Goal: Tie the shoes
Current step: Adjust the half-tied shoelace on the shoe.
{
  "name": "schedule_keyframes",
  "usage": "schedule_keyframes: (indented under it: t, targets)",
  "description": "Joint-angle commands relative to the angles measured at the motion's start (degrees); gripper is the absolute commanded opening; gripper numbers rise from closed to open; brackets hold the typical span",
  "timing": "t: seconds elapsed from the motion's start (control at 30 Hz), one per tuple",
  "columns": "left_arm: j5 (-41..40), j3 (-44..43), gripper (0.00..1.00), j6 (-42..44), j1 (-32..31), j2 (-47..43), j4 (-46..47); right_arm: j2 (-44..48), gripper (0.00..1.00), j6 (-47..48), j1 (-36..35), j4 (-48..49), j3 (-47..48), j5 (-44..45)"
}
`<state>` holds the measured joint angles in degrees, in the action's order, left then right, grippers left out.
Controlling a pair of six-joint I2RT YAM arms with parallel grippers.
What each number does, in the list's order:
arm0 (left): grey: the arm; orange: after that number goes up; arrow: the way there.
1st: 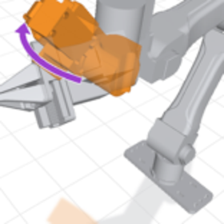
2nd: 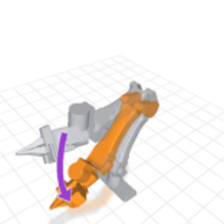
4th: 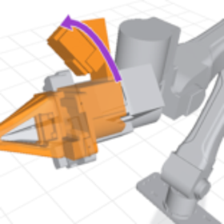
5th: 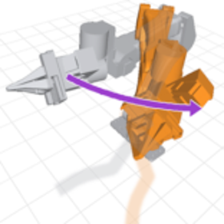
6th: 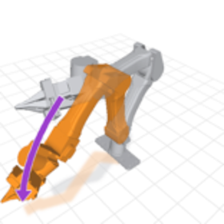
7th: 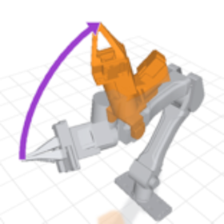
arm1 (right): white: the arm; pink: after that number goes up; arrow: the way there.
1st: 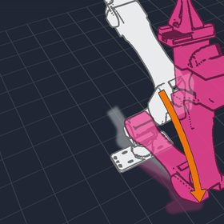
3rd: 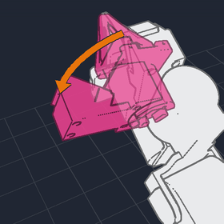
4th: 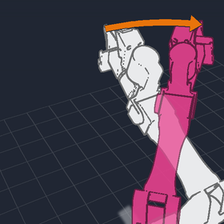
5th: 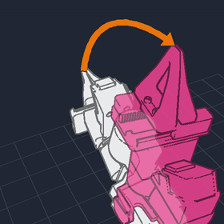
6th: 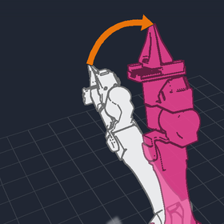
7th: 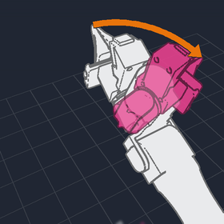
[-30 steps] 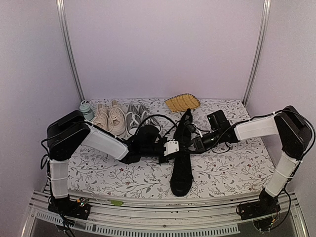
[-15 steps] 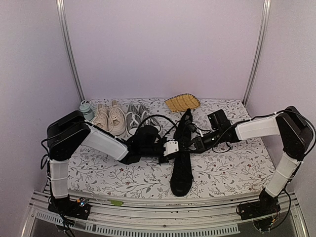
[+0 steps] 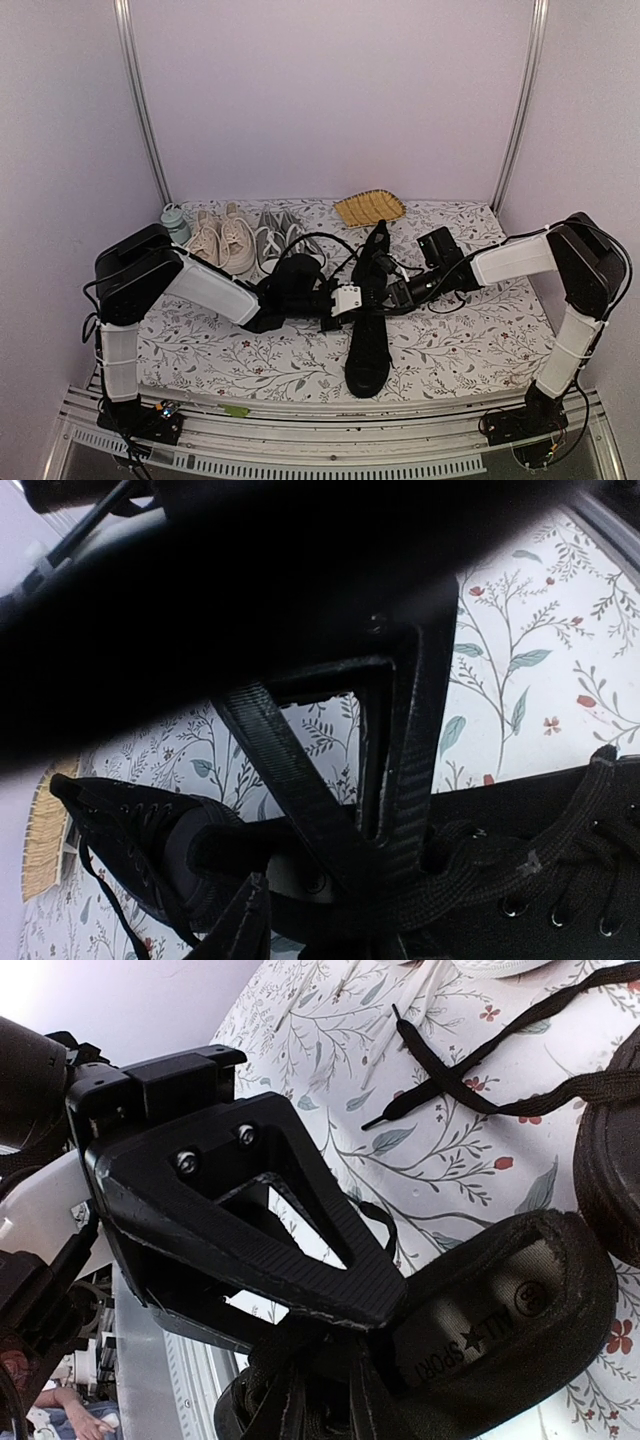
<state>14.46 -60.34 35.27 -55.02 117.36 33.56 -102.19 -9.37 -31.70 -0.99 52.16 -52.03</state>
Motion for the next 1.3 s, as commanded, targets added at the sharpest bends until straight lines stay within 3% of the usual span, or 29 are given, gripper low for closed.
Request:
schedule_keyframes:
  t: [0.0,0.37,0.5,0.73,1.27]
  targets:
    - [0.1,0.0,0.33,-0.7,-0.6,0.3,1.4,-2.3,0.18,-0.7,-0.1,1.7,1.0,-3.9]
    - [-0.3,-0.7,0.33,-1.1,-0.6,0.8,1.8,-3.1,0.3,-1.3,-0.8,2.7,2.1,-7.5]
    - [-0.3,-0.6,0.33,-1.2,-0.5,0.8,1.9,-3.4,0.26,-0.8,-1.2,2.0,2.4,-6.3]
    - [-0.6,-0.5,0.33,-1.3,-0.7,0.7,1.8,-1.2,0.01,0.3,-2.3,-1.1,3.6,0.9]
    - [-0.8,1.5,0.4,-2.5,-0.7,-1.7,1.3,4.8,0.0,1.0,-0.6,-2.5,0.4,5.5]
